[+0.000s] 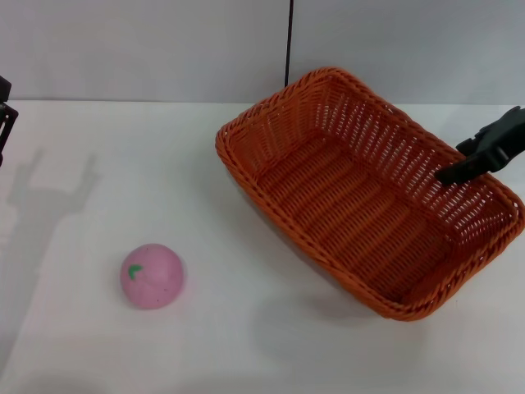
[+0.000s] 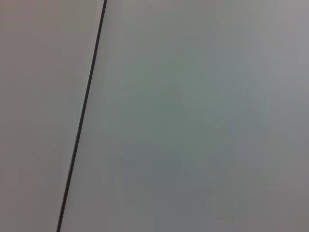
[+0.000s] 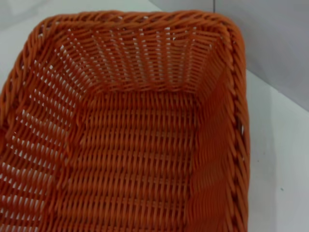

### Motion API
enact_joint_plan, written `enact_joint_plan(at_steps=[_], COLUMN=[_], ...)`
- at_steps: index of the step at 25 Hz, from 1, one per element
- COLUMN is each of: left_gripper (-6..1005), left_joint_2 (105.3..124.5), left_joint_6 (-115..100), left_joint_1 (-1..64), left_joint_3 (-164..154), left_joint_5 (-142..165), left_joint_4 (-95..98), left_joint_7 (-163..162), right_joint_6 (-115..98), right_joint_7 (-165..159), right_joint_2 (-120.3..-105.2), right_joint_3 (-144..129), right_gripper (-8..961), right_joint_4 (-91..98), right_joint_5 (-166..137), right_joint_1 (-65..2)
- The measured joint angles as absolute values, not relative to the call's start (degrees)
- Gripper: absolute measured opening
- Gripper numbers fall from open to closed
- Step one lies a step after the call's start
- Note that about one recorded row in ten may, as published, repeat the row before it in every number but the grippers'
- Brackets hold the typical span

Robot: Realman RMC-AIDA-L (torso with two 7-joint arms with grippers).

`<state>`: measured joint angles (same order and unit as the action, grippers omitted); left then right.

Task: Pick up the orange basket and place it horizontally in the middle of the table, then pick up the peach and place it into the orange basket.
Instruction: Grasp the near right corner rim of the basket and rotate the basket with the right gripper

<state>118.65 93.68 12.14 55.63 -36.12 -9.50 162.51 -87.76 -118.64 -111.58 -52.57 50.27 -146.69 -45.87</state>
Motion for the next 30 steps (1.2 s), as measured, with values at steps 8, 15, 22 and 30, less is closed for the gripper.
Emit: enact_joint_plan(at_steps=[8, 15, 22, 30], left_gripper=[846, 847, 846, 847], left_joint_2=[118.65, 118.65, 118.64, 118.56], left_joint_6=[93.6, 93.5, 93.5, 93.5], left_joint_1=[12.1, 12.1, 12.2, 12.2], left_joint_3=[55.6, 55.6, 55.7, 55.8], left_joint_5=[-36.1, -36.1, -36.1, -36.2], left_joint_4=[-9.5, -9.4, -9.5, -9.5], left_joint_7=[162.5, 162.5, 162.5, 162.5], right_joint_6=[-85.8, -85.6, -86.3, -89.2], right_joint_7=[-115.6, -114.8, -114.1, -110.8], right_joint_2=[-113.28, -113.81, -113.18, -110.65], right_joint_3=[-53.0, -52.8, -50.9, -46.3], right_gripper=[536, 355, 236, 196], right_joint_4=[50.3, 50.4, 50.5, 51.6], right_joint_5=[-146.3, -145.4, -139.9, -131.5], right_joint_1=[-45.4, -45.4, -44.2, -41.5])
